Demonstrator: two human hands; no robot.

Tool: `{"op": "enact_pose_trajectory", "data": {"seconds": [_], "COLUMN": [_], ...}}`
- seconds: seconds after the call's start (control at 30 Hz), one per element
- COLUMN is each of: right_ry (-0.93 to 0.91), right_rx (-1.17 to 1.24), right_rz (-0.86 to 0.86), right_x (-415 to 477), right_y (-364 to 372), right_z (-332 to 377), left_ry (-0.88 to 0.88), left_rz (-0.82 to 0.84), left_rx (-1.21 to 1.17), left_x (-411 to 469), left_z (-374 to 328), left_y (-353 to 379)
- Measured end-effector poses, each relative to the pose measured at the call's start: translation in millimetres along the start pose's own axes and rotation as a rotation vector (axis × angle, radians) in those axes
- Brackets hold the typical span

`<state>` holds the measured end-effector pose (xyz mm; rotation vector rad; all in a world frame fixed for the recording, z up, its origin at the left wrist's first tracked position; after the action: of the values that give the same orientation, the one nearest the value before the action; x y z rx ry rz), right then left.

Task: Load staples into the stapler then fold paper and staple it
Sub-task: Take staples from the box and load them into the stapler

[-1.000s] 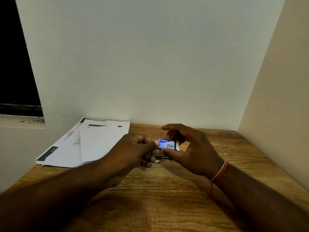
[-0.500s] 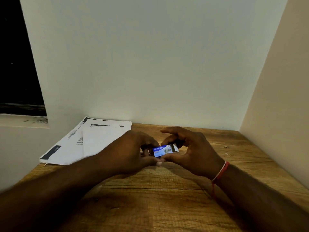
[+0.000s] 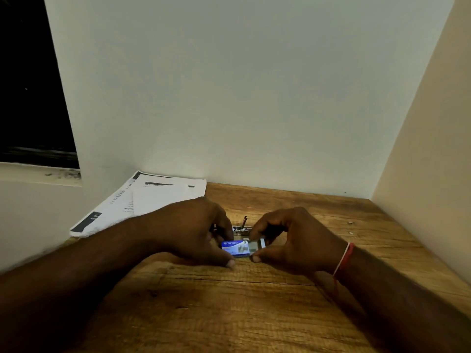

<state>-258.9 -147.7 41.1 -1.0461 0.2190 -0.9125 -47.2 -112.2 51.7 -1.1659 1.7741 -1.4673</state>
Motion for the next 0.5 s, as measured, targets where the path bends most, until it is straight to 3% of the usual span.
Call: {"op": "enact_pose_trajectory", "data": {"seconds": [0.5], "right_ry": [-0.056], "right_rx": [-0.175], "right_rz": [0.17], "right_x": [-5], "right_y": [3], "right_z": [15], "left_ry": [0.068], "left_rz": [0.088], "left_rx": [-0.071], "left_x": [2], "left_z": [-1], "left_y": [8]}}
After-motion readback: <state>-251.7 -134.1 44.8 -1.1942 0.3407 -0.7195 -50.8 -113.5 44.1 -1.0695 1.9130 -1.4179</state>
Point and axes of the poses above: each hand's wrist, its own x-axis towards the middle knuckle, its own y-axis out of the palm, z = x × y, the point moved 6 cm from there along x, towards the middle knuckle, and after that the axes turned 4 degrees about y, right-handed, at the moved point
